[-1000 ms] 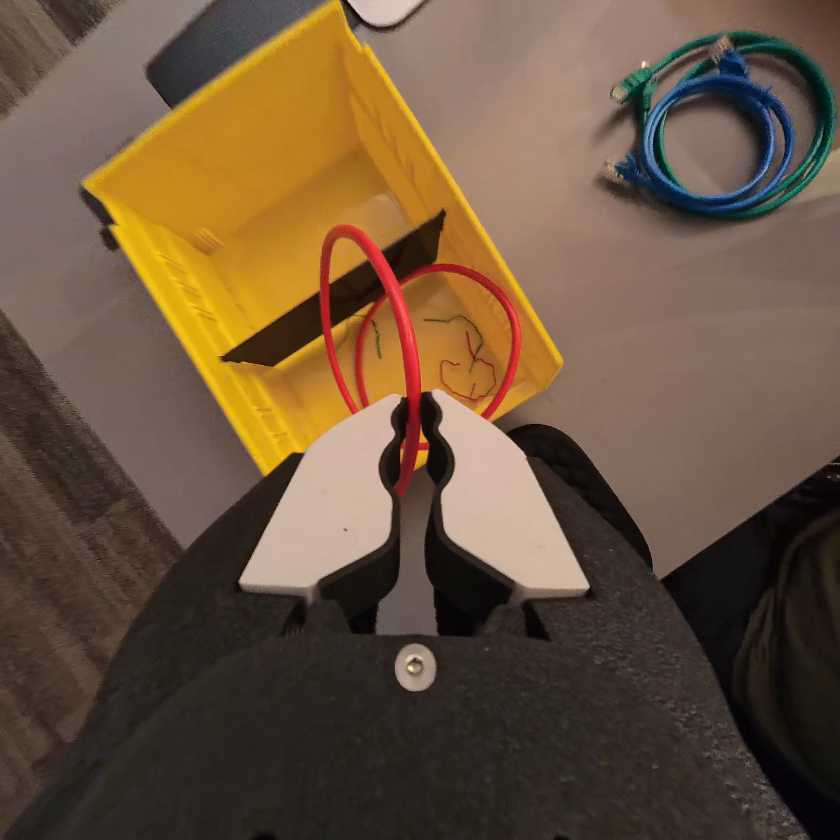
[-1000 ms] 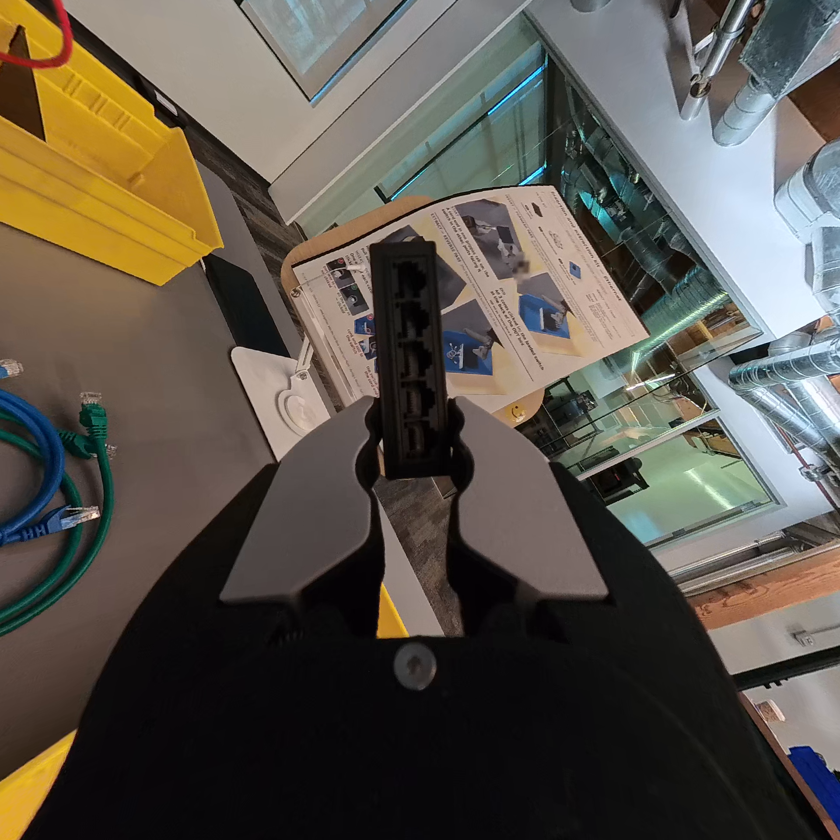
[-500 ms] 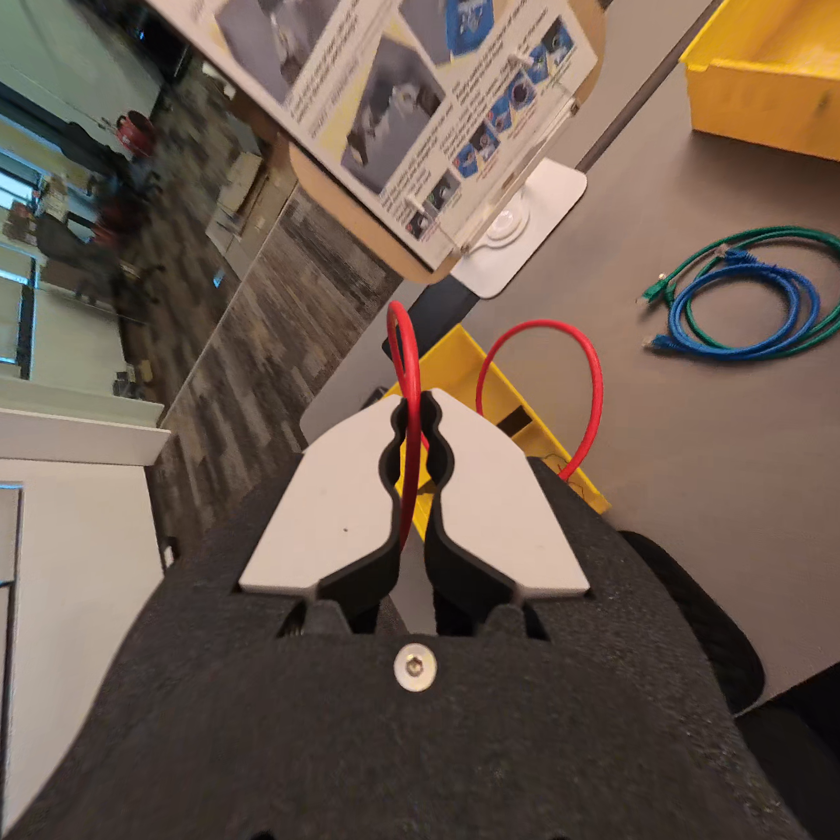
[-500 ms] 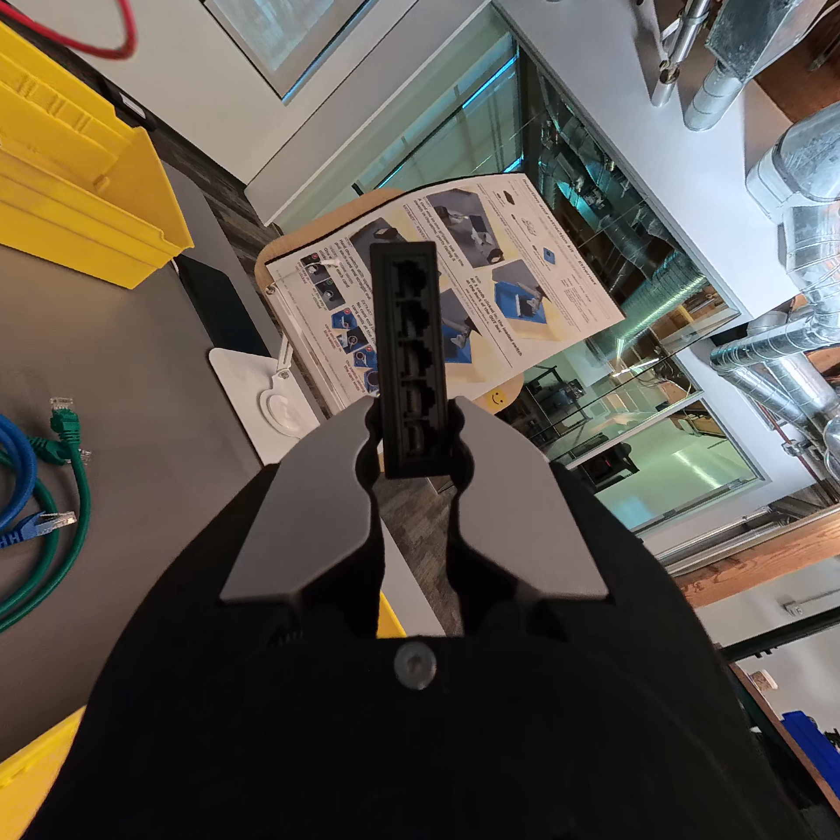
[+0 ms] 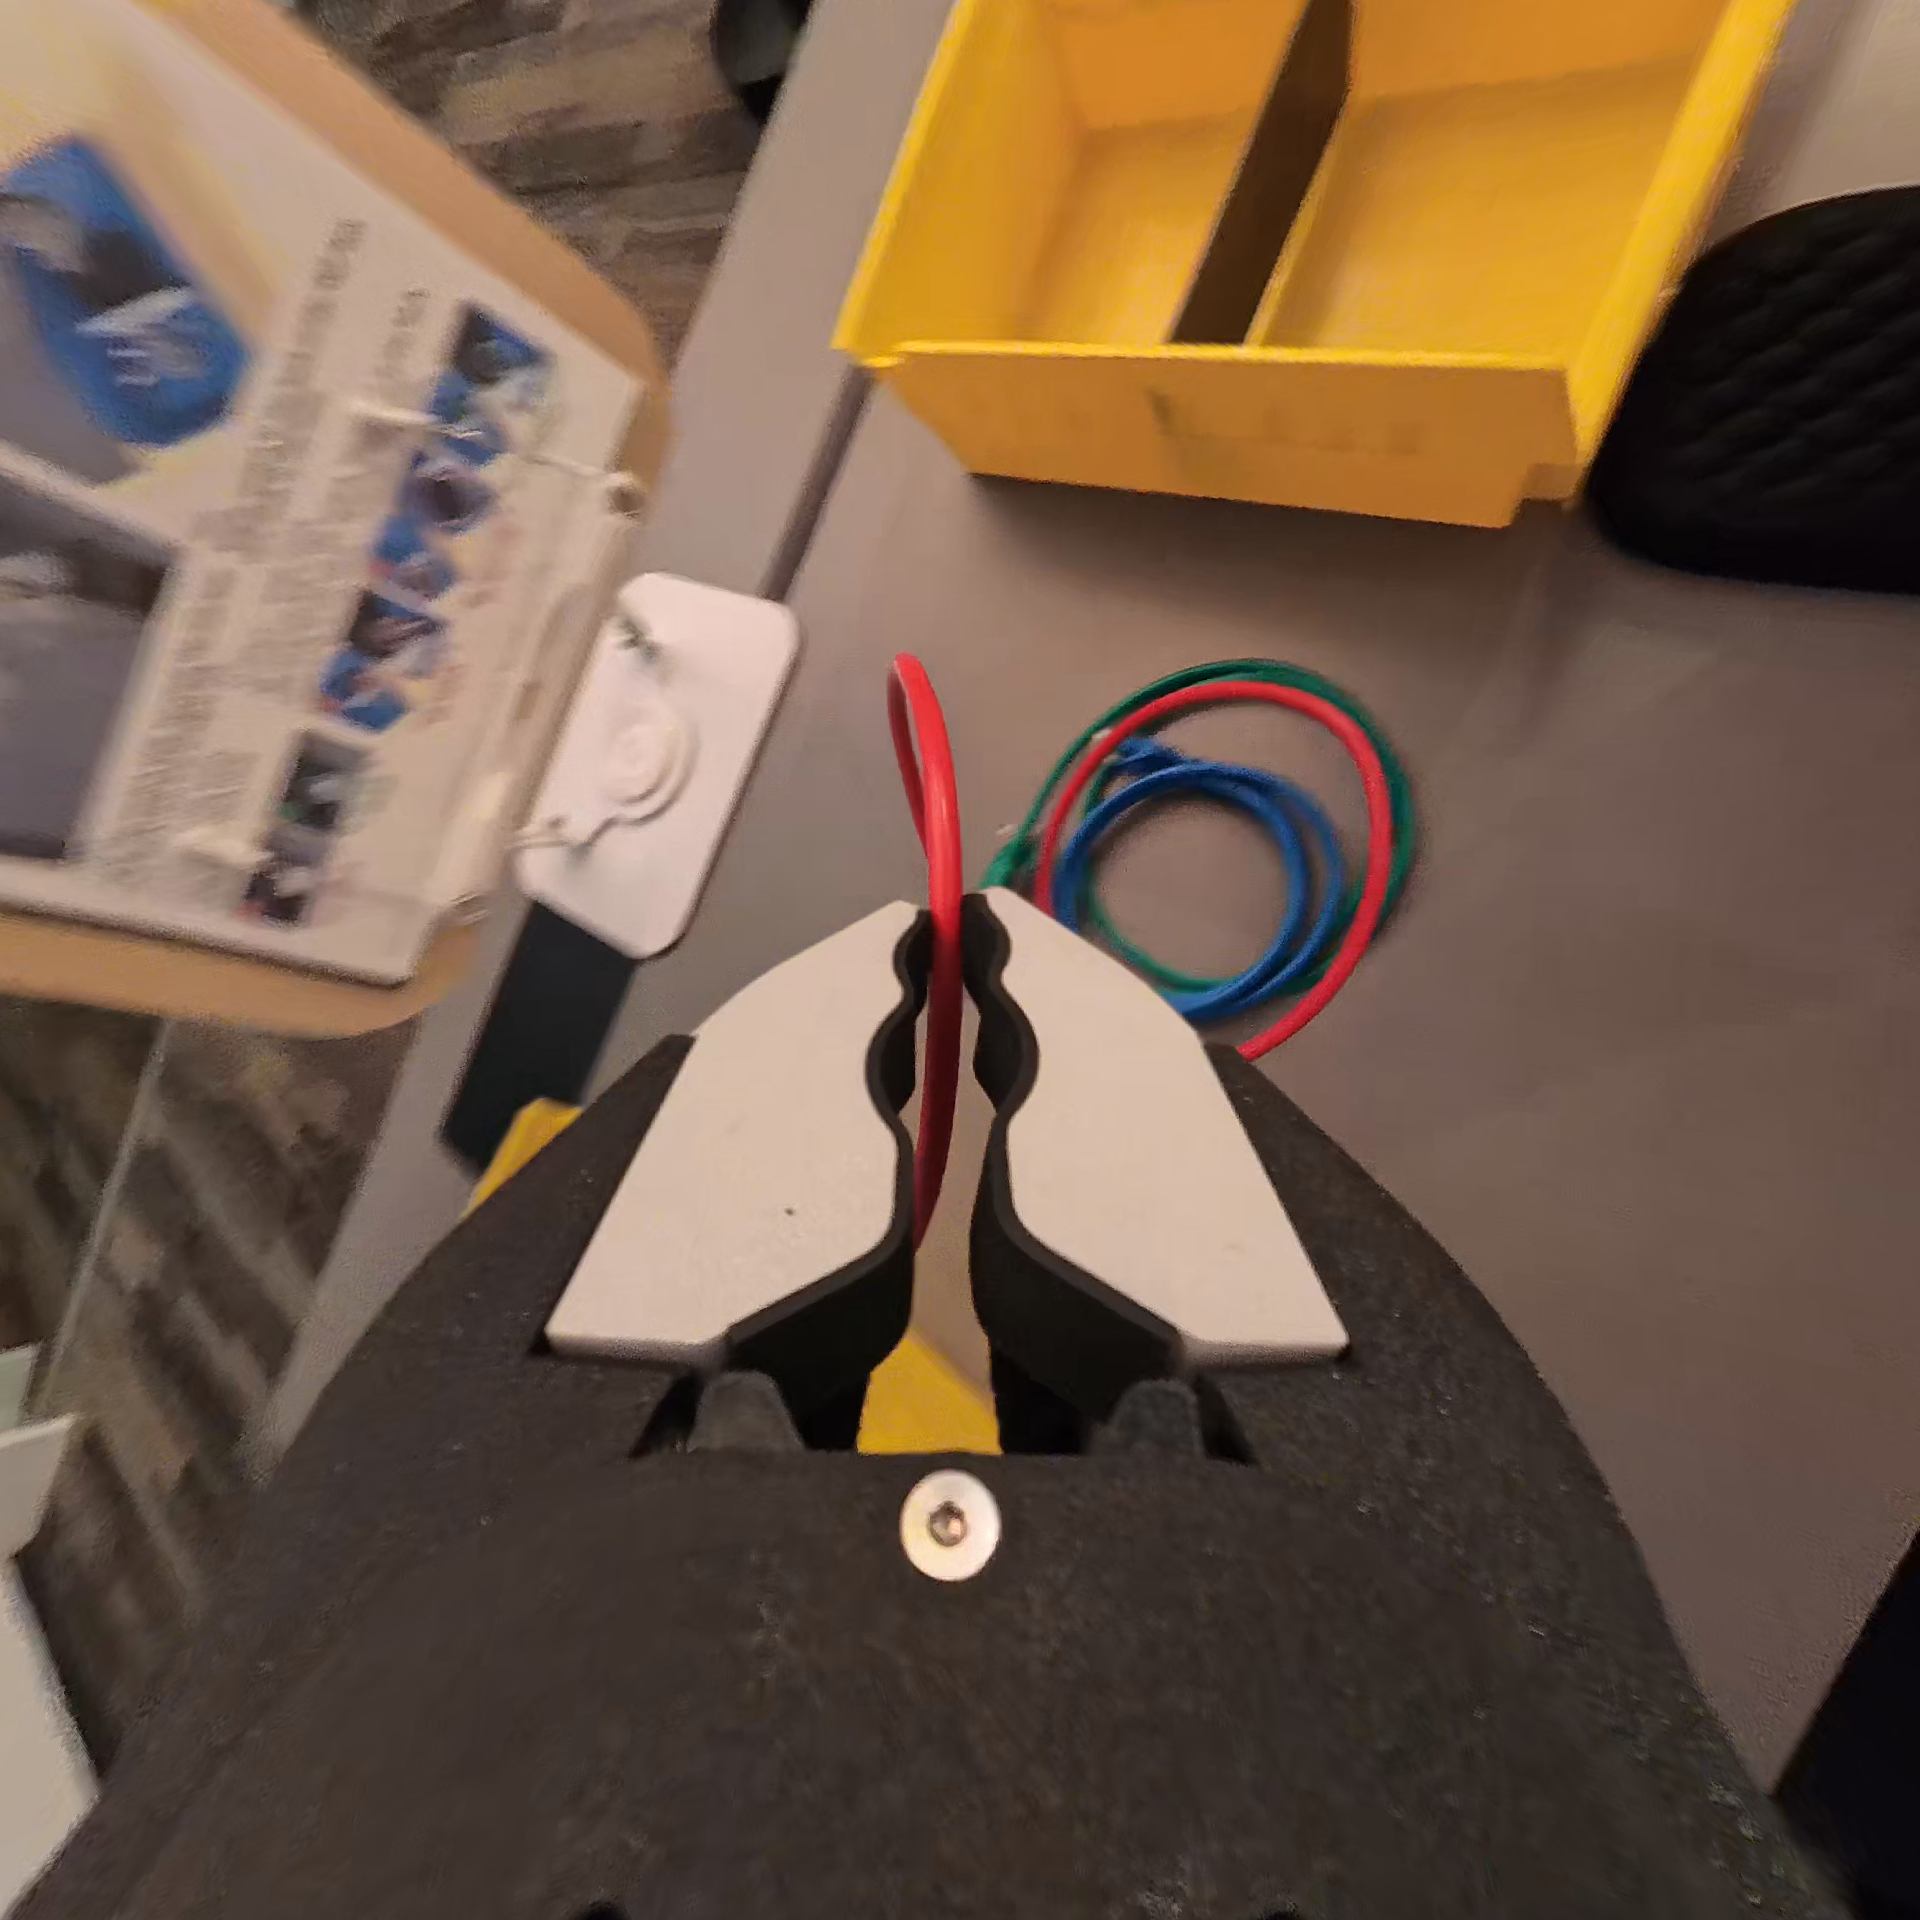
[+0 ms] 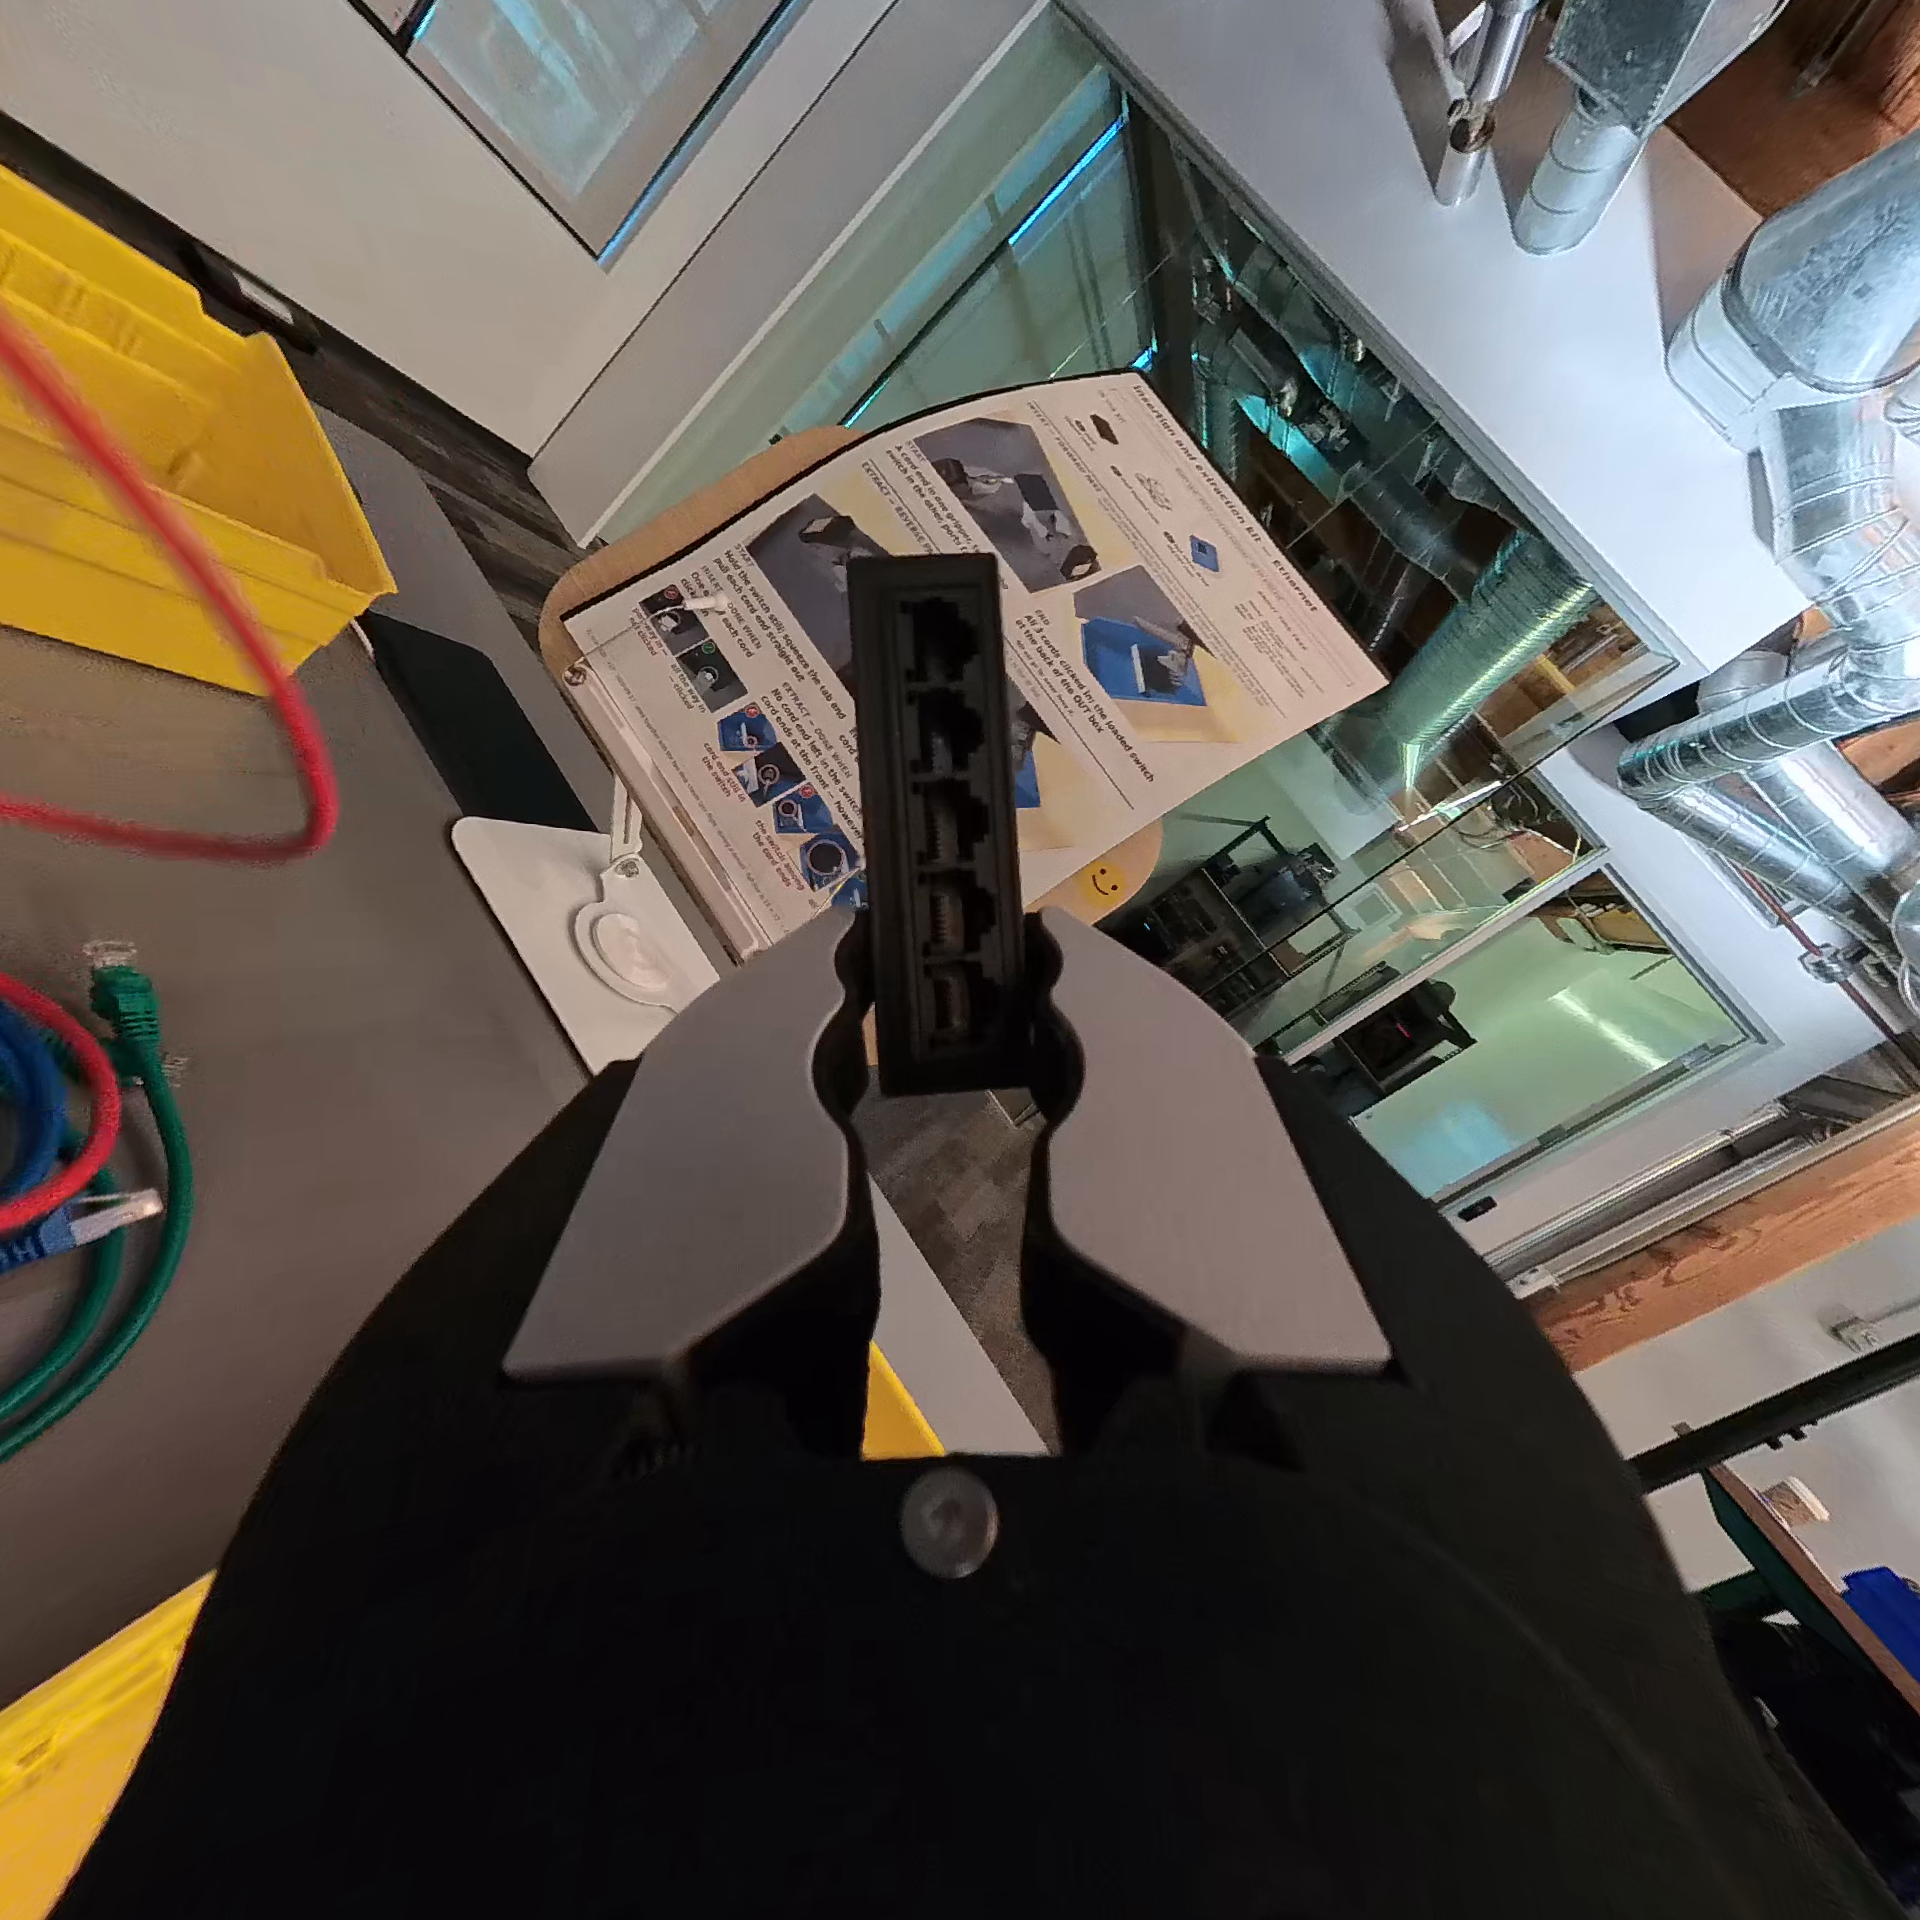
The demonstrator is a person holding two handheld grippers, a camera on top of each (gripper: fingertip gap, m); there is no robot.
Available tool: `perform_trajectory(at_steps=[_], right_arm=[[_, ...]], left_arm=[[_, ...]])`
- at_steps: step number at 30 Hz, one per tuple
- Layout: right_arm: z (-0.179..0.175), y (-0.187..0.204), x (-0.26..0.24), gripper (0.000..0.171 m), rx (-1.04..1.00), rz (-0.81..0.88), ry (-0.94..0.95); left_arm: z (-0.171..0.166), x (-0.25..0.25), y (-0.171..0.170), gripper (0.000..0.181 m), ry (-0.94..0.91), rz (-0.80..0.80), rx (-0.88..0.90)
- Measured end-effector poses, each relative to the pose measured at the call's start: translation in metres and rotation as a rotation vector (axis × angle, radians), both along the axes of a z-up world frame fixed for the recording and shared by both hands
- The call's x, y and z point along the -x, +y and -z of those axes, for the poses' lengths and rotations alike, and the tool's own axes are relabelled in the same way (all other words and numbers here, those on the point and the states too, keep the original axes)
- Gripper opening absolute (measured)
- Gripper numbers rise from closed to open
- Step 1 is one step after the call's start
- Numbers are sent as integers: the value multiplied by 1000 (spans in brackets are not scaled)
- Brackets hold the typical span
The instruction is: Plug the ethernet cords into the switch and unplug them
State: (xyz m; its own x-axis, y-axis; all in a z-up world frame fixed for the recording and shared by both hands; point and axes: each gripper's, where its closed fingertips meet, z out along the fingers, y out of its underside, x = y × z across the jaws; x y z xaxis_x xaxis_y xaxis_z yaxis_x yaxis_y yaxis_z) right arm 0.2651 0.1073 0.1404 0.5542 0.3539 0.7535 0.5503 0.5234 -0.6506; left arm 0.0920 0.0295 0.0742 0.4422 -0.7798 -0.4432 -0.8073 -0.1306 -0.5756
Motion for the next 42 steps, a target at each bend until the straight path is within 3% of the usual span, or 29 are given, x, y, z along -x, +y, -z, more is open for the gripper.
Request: perform_trajectory(at_steps=[4,7,9,11,13,17,19,21,28,30,38,42], right_arm=[[4,-3,7,28,1,-32,-18],[9,-9,20,28,7,-97,-35],[15,-17,32,28,22,-172,-54],[22,-25,44,28,35,-238,-80],[31,-30,55,28,51,-287,-116],[49,-40,76,28,80,-354,-195],[60,-44,87,28,96,-380,-246],[69,-47,96,28,104,-394,-288],[91,-66,121,28,91,-483,-380],[94,-67,125,28,78,-488,-397],[113,-63,136,29,36,-478,-458],[101,-49,141,37,-32,-399,-345]], left_arm=[[73,-48,-17,5,-81,96,133],[101,-72,-26,12,-181,161,211],[102,-81,-27,29,-283,193,239],[88,-81,-17,82,-396,200,206],[63,-71,-3,82,-489,210,84],[1,-40,15,78,-581,224,-354],[-14,-35,11,69,-523,271,-546],[-7,-38,12,66,-357,307,-643],[29,-42,18,48,-182,398,-631],[35,-40,17,34,-167,434,-641],[56,-36,21,30,-99,470,-670],[51,-23,31,29,-29,418,-709]])
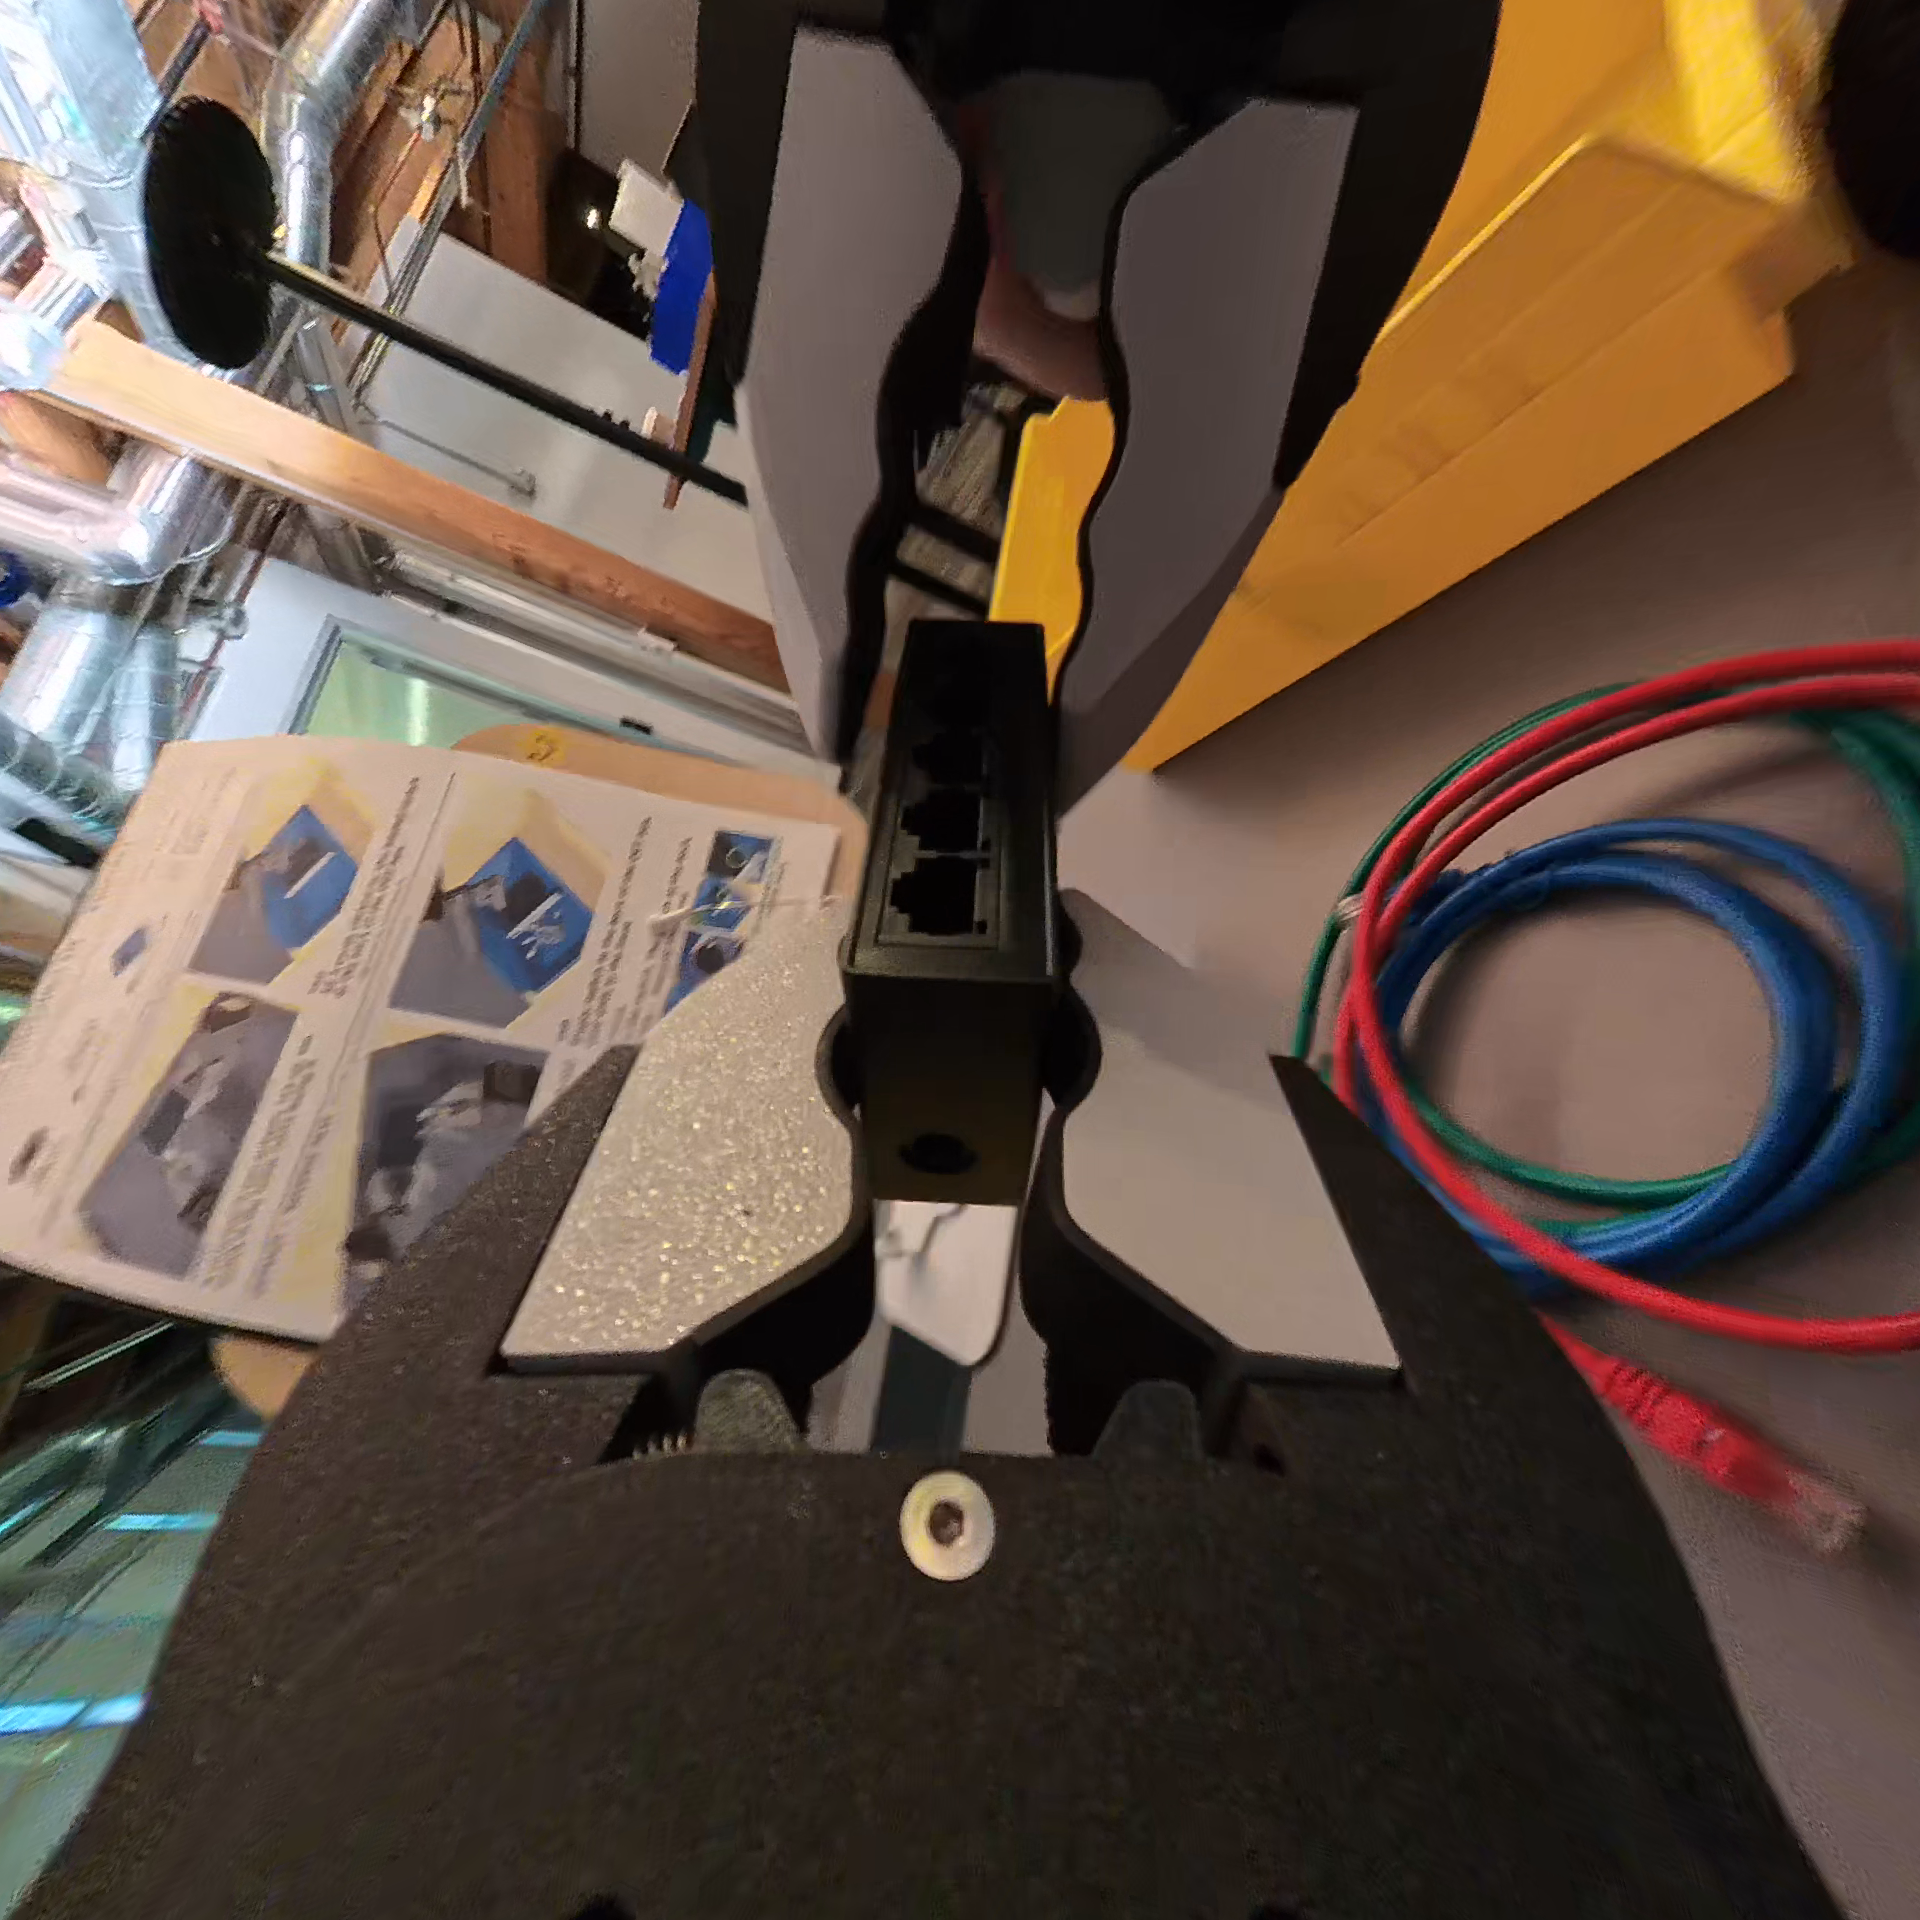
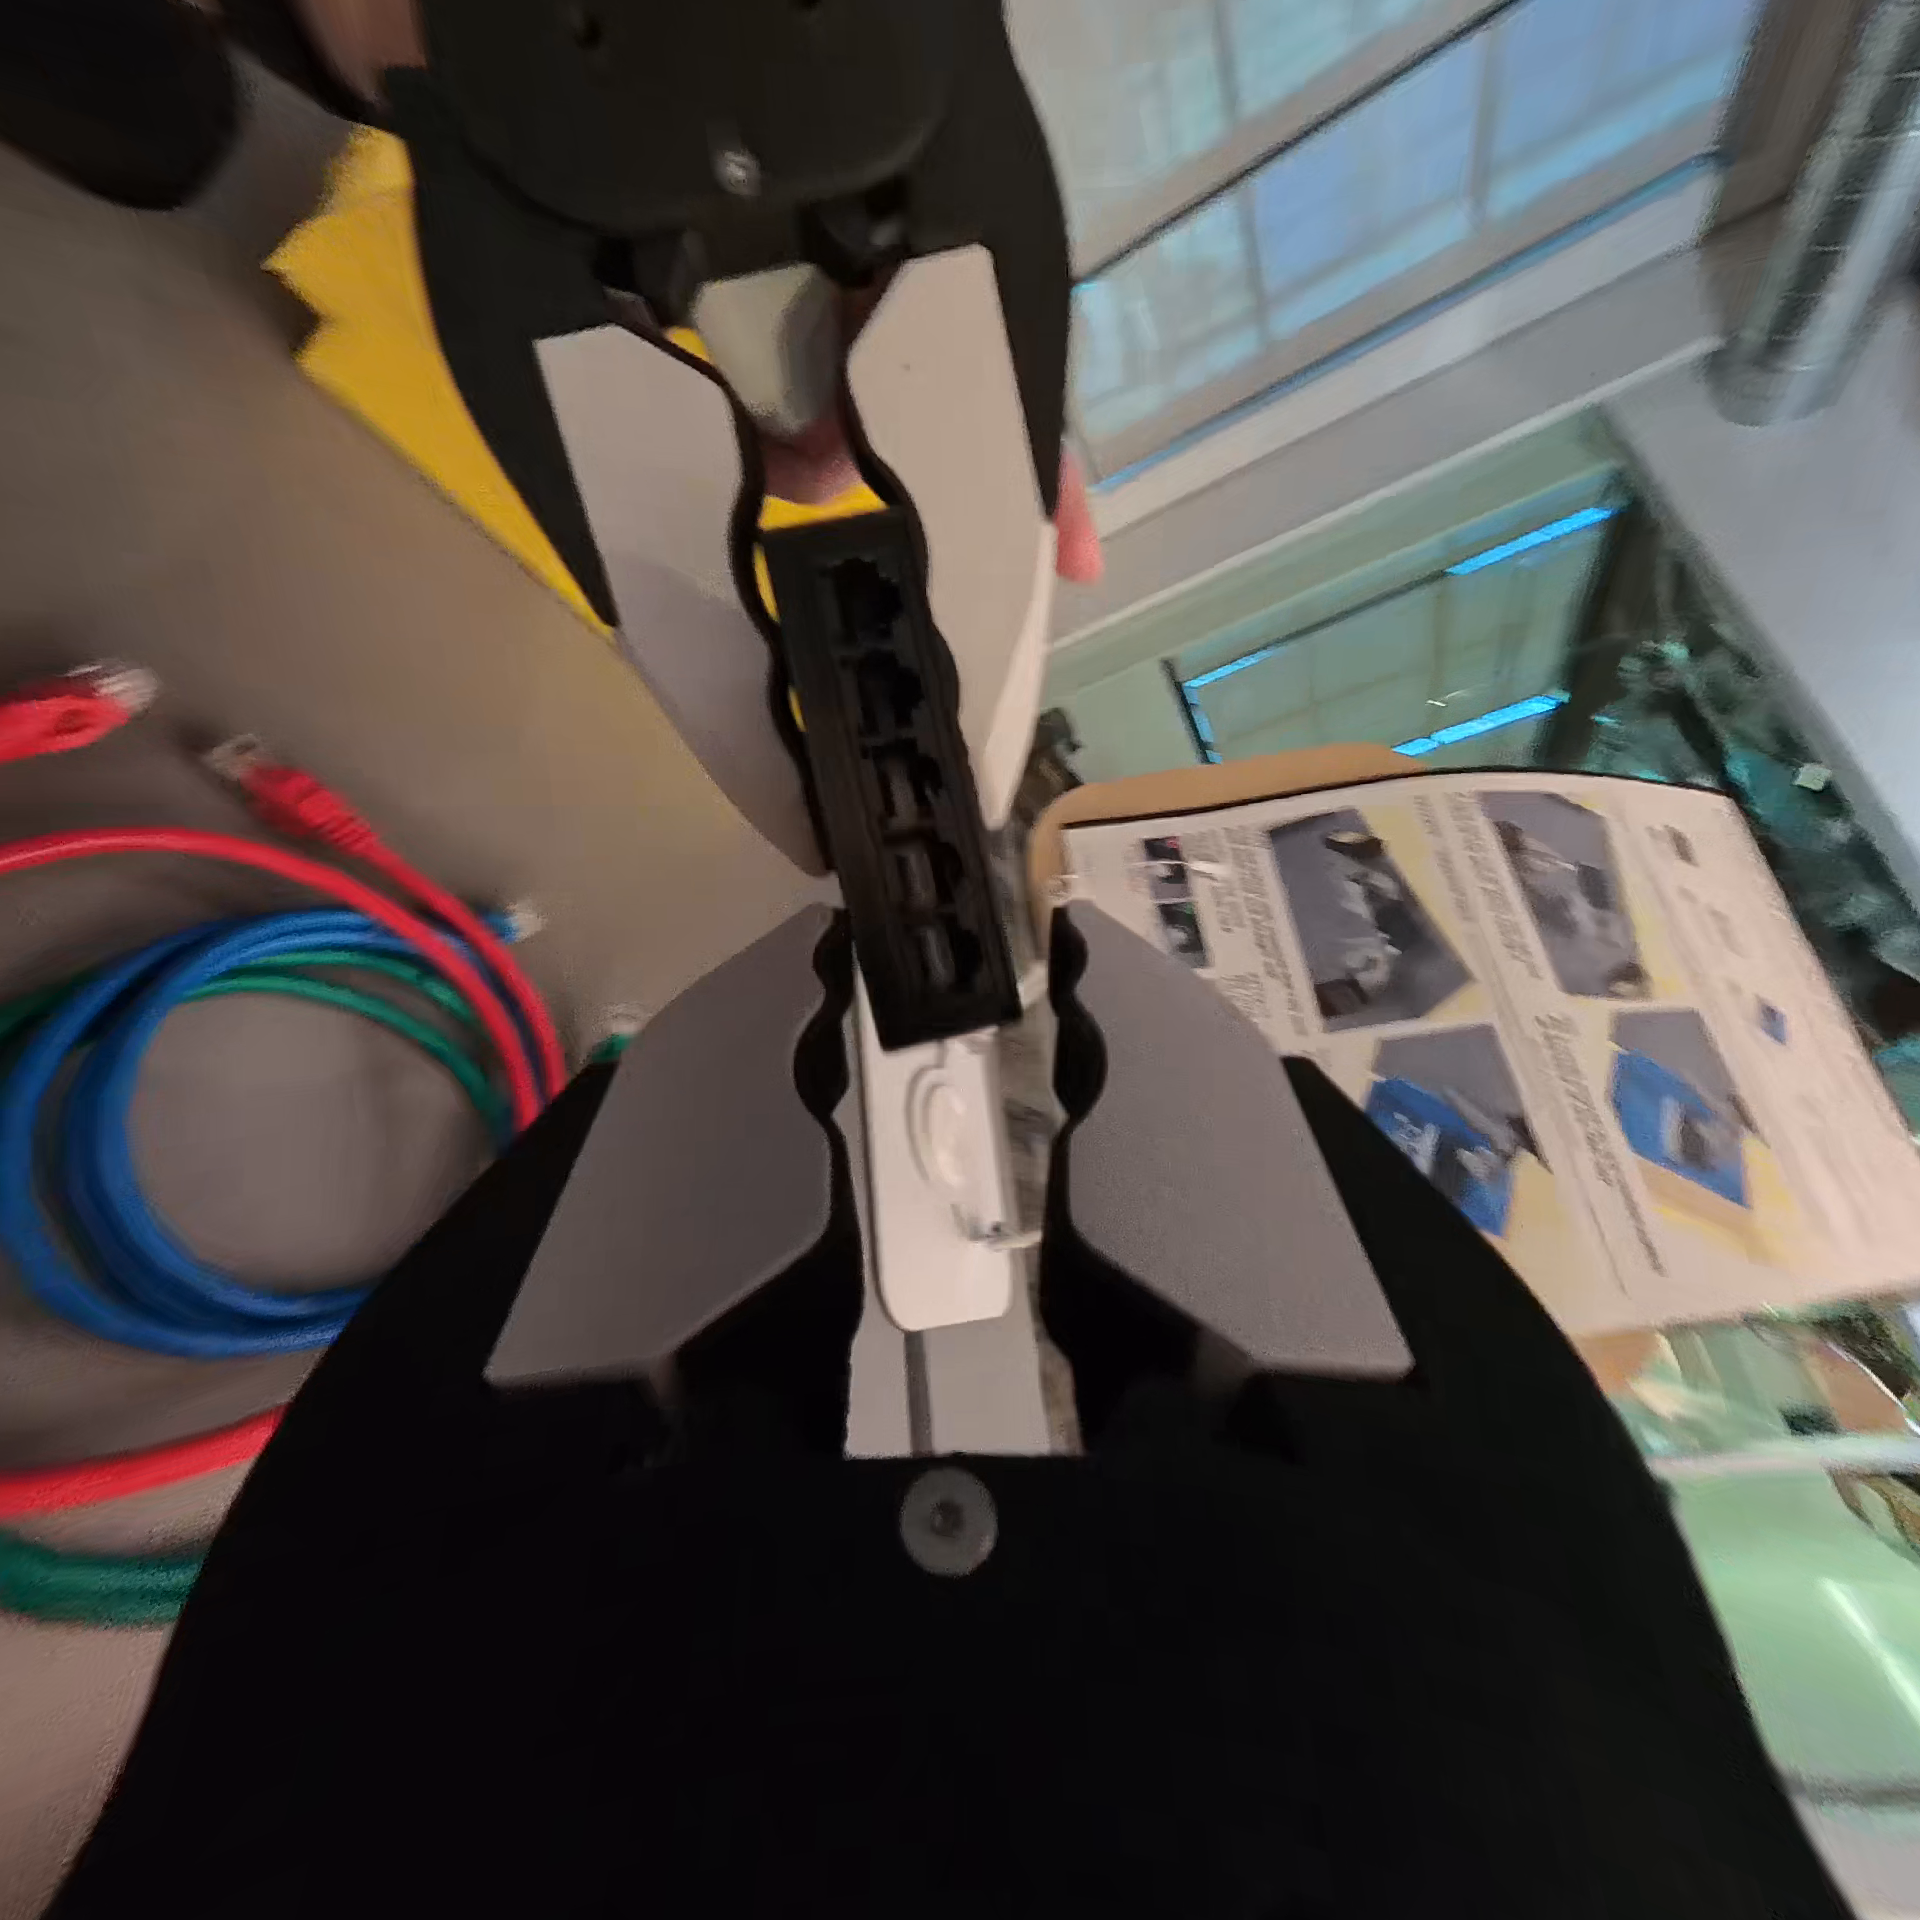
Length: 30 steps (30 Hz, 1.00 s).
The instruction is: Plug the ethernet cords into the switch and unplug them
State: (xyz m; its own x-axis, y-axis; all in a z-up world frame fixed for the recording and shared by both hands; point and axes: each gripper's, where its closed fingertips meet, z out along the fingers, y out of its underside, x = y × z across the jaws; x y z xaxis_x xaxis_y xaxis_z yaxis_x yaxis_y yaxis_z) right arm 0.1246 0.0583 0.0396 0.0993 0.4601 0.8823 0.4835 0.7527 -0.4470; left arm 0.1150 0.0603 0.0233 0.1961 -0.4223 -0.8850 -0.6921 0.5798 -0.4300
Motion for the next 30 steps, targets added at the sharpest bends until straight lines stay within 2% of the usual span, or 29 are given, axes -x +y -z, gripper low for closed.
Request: perform_trajectory(at_steps=[4,7,10,13,18,24,30], right_arm=[[-45,-7,-8,33,-39,23,244],[-49,-21,-1,30,122,44,307],[-4,-40,19,29,292,33,215],[59,-58,39,22,489,-19,48],[112,-69,56,22,488,-33,-189],[150,-75,75,22,669,252,-221],[173,-85,82,25,1321,301,-81]], left_arm=[[-36,43,16,29,-39,-143,-68],[-68,85,21,29,-114,-227,-94],[-88,121,23,29,-165,-293,-115],[-94,137,22,29,-228,-266,-60],[-97,148,21,29,-248,-258,-34],[-101,156,21,29,-266,-263,-26],[-104,154,17,29,-284,-233,-19]])
